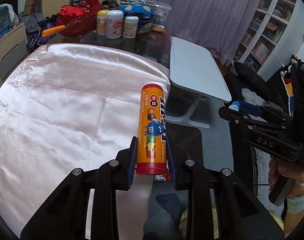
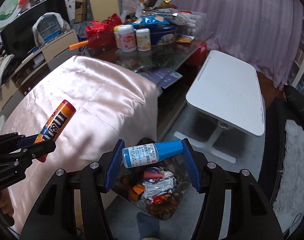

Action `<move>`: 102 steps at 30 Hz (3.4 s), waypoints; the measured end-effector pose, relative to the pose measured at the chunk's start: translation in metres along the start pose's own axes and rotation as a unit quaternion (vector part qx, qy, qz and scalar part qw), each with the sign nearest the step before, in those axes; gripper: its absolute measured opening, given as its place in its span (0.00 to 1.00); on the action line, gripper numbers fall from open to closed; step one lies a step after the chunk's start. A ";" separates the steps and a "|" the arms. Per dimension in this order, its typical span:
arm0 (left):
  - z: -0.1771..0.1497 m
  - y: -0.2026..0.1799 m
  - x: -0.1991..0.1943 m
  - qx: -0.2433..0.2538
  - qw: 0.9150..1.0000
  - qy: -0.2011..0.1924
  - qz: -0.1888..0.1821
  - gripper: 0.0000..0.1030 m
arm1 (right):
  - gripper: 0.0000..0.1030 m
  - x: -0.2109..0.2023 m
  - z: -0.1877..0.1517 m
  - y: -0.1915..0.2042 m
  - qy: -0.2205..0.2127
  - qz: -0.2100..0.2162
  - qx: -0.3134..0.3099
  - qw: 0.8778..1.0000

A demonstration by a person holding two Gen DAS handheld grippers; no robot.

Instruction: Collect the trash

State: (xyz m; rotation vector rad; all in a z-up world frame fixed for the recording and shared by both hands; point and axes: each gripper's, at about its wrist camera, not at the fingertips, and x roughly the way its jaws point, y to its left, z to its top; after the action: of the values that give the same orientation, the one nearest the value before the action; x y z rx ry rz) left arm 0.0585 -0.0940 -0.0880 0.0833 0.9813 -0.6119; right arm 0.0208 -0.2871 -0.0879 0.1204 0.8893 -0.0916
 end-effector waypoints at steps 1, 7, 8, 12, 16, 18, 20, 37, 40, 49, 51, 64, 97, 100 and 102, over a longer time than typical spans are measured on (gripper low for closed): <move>-0.003 -0.007 0.004 0.005 1.000 0.005 -0.004 0.25 | 0.57 0.000 -0.006 -0.006 0.002 -0.001 0.008 1.000; -0.012 -0.039 0.034 0.020 0.999 0.031 -0.021 0.25 | 0.57 0.014 -0.025 -0.028 0.024 0.004 0.043 0.999; -0.012 -0.042 0.040 0.025 0.999 0.036 -0.019 0.25 | 0.57 0.018 -0.027 -0.030 0.029 0.006 0.045 0.999; -0.016 -0.051 0.064 0.035 0.998 0.060 -0.011 0.25 | 0.57 0.033 -0.033 -0.035 0.047 -0.009 0.037 0.998; -0.021 -0.052 0.089 0.040 0.995 0.088 -0.015 0.25 | 0.57 0.049 -0.037 -0.044 0.064 -0.007 0.047 0.997; -0.023 -0.052 0.099 0.040 0.994 0.097 -0.019 0.25 | 0.57 0.056 -0.039 -0.046 0.072 -0.003 0.048 0.996; -0.024 -0.050 0.106 0.037 0.994 0.103 -0.019 0.25 | 0.57 0.063 -0.040 -0.047 0.083 0.005 0.050 0.995; -0.013 -0.051 0.097 0.031 0.995 0.095 -0.014 0.37 | 0.71 0.061 -0.028 -0.051 0.065 0.003 0.068 0.996; -0.004 -0.047 0.073 0.024 0.997 0.069 -0.010 0.42 | 0.76 0.046 -0.022 -0.047 0.039 -0.016 0.058 0.997; 0.018 -0.028 -0.037 0.013 0.999 -0.038 0.028 0.66 | 0.93 -0.035 0.002 -0.019 -0.057 -0.029 0.028 0.998; 0.016 -0.021 -0.068 0.005 0.997 -0.063 0.044 0.73 | 0.97 -0.062 0.005 -0.010 -0.084 -0.034 0.015 0.996; -0.028 -0.028 -0.210 -0.014 0.972 -0.202 0.119 0.92 | 0.97 -0.205 -0.019 0.034 -0.233 -0.039 -0.009 0.972; -0.074 -0.004 -0.225 -0.035 0.965 -0.226 0.126 0.92 | 0.97 -0.207 -0.053 0.093 -0.242 -0.052 -0.013 0.969; -0.074 -0.003 -0.220 -0.033 0.965 -0.222 0.133 0.92 | 0.97 -0.205 -0.057 0.101 -0.239 -0.058 -0.025 0.969; -0.074 -0.001 -0.220 -0.033 0.965 -0.223 0.136 0.92 | 0.97 -0.205 -0.058 0.104 -0.239 -0.055 -0.025 0.969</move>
State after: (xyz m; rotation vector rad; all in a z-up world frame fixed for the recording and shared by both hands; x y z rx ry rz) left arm -0.0864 0.0282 0.0455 0.0188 0.5382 -0.3217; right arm -0.1388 -0.1703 0.0421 -0.0004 0.4143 -0.1924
